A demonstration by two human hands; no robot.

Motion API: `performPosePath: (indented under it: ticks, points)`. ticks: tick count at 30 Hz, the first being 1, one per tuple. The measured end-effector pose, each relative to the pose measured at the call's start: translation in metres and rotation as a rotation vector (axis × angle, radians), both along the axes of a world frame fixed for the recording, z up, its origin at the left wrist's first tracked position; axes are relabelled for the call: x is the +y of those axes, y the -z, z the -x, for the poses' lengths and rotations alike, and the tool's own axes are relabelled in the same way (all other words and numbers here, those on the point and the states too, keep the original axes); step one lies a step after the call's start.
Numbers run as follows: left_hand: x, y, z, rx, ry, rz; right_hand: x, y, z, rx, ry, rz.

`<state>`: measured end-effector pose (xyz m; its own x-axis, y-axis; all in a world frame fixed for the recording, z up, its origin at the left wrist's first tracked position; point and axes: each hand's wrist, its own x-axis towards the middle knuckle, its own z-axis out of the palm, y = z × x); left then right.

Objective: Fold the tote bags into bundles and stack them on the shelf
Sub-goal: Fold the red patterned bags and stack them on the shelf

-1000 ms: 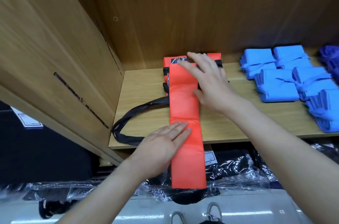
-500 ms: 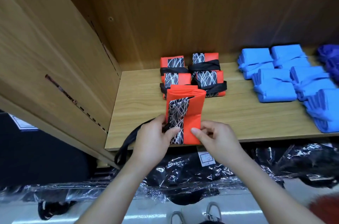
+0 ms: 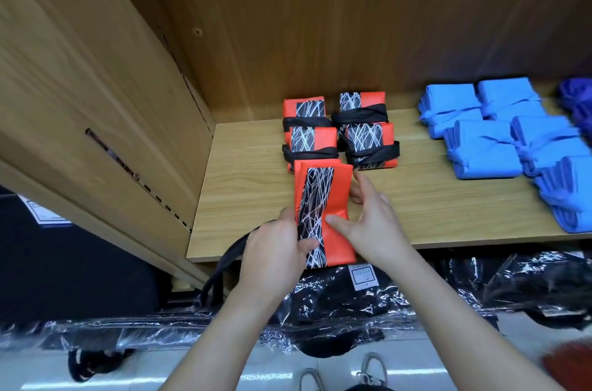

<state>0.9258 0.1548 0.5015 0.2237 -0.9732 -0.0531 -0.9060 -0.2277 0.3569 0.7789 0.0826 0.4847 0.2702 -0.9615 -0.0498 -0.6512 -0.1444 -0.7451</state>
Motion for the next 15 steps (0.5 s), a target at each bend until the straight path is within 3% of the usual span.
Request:
performPosePath:
  ticks: [4, 7, 9, 12, 15]
  points:
    - [0.006, -0.007, 0.004, -0.148, -0.008, 0.009, -0.01, 0.002, -0.013, 0.011, 0.047, 0.013]
    - [0.01, -0.012, -0.001, -0.329, 0.076, 0.244, -0.01, 0.003, -0.016, 0.069, 0.059, 0.013]
    - [0.013, -0.001, -0.007, -0.371, 0.265, 0.361, -0.011, 0.003, -0.016, 0.069, 0.063, 0.02]
    - [0.016, 0.018, -0.014, -0.366, 0.489, 0.162, -0.014, 0.004, -0.016, 0.059, 0.068, 0.005]
    - [0.017, 0.029, -0.02, -0.328, 0.511, 0.057, -0.018, 0.005, -0.012, -0.028, 0.036, -0.058]
